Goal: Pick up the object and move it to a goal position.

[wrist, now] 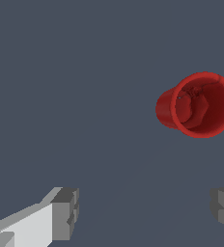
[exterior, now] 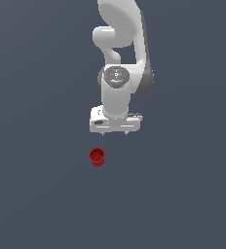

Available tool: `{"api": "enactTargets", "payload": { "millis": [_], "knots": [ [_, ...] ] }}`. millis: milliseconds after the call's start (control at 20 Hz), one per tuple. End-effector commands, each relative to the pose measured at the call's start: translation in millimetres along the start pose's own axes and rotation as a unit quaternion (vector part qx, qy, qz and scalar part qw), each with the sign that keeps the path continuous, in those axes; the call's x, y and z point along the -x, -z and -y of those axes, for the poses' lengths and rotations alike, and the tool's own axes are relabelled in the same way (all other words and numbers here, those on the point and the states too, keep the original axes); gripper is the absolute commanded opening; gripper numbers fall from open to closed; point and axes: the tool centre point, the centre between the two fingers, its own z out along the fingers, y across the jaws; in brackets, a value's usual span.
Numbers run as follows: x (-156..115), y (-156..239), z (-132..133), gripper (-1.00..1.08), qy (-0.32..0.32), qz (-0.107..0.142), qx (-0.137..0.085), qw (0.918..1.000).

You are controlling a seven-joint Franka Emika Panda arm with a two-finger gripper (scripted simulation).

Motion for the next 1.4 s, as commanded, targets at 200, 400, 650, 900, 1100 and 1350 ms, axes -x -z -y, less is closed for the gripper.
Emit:
{"api": "enactTargets", "payload": {
  "millis": [200, 400, 650, 900, 1100, 1350],
  "knots": [
    [0, 3, 3, 1.00, 0.006, -0.002, 0.004, 1.0000],
    [2, 10, 8, 1.00, 0.019, -0.006, 0.012, 0.9997],
    [1, 9, 7, 1.00, 0.017, -0.006, 0.012, 0.9998],
    [-9, 3, -3, 1.00, -0.011, -0.009, 0.009, 0.9999],
    [-22, -6, -19, 1.00, -0.053, -0.014, 0.004, 0.9985],
    [-44, -24, -49, 1.00, -0.125, -0.021, -0.003, 0.9920]
  ]
}}
